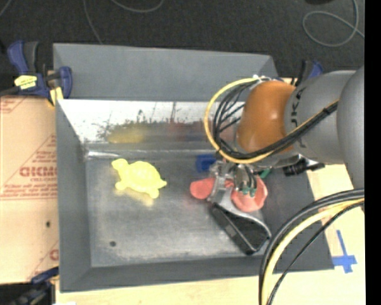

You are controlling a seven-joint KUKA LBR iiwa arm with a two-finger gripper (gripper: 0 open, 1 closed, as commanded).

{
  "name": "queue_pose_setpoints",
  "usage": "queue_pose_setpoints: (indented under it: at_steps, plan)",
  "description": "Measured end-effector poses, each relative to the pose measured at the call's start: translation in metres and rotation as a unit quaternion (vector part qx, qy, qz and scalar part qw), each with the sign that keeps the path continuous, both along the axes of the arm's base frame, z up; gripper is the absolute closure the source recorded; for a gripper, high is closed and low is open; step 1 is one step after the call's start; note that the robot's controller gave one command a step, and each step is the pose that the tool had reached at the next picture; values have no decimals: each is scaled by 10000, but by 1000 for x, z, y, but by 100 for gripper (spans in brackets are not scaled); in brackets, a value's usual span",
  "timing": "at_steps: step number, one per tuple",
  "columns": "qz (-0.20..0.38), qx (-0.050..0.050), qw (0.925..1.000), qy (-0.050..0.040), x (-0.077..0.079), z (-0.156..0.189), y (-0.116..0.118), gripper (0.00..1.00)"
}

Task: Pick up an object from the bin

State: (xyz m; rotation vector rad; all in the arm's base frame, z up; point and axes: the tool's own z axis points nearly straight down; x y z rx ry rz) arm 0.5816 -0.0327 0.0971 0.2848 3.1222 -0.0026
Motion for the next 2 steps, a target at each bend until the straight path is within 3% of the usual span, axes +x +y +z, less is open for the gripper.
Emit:
queue_pose_setpoints:
  at_steps: [1,2]
  plan:
    - [4,-2,10000,0,0,0,0,100]
    - [128,-4,9999,-20,0,116,-1,100]
